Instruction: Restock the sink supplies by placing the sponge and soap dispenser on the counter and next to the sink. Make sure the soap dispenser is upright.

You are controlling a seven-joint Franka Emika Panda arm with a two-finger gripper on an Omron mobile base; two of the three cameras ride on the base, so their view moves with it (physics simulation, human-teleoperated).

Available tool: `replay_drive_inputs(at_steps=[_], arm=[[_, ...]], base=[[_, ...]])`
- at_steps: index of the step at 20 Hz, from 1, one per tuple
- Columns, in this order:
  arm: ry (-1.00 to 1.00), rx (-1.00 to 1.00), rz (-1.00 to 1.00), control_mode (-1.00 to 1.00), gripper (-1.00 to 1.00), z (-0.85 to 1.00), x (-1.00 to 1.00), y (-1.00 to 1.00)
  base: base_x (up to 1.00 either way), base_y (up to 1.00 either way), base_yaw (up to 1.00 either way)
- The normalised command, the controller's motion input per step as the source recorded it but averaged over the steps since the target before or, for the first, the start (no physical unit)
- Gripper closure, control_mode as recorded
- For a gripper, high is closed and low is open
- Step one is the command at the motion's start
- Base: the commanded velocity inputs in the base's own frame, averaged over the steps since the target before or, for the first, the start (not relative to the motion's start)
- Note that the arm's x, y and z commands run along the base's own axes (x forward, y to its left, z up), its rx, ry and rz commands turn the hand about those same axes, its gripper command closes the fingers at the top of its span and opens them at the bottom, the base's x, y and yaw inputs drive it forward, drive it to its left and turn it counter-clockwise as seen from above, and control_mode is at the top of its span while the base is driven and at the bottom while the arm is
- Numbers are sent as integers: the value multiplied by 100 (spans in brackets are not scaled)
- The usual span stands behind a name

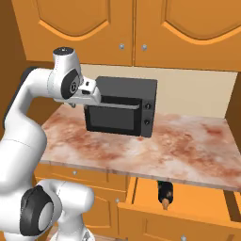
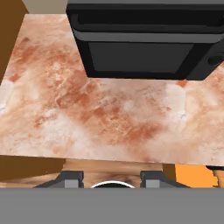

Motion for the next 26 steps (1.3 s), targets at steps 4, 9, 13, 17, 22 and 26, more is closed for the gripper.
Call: replay_drive_inputs(at_steps=[4, 9, 13, 17, 22, 26], arm=[[0, 0, 0, 100, -100, 0, 0, 0], [0, 0, 0, 100, -100, 0, 0, 0], [0, 0, 0, 100, -100, 0, 0, 0], [0, 0, 0, 100, -100, 0, 0, 0], [0, 0, 0, 100, -100, 0, 0, 0], [0, 0, 0, 100, -100, 0, 0, 0]], base=[[0, 0, -14], [0, 19, -50], [1, 34, -44], [0, 75, -31], [11, 49, -22], [34, 25, -12]])
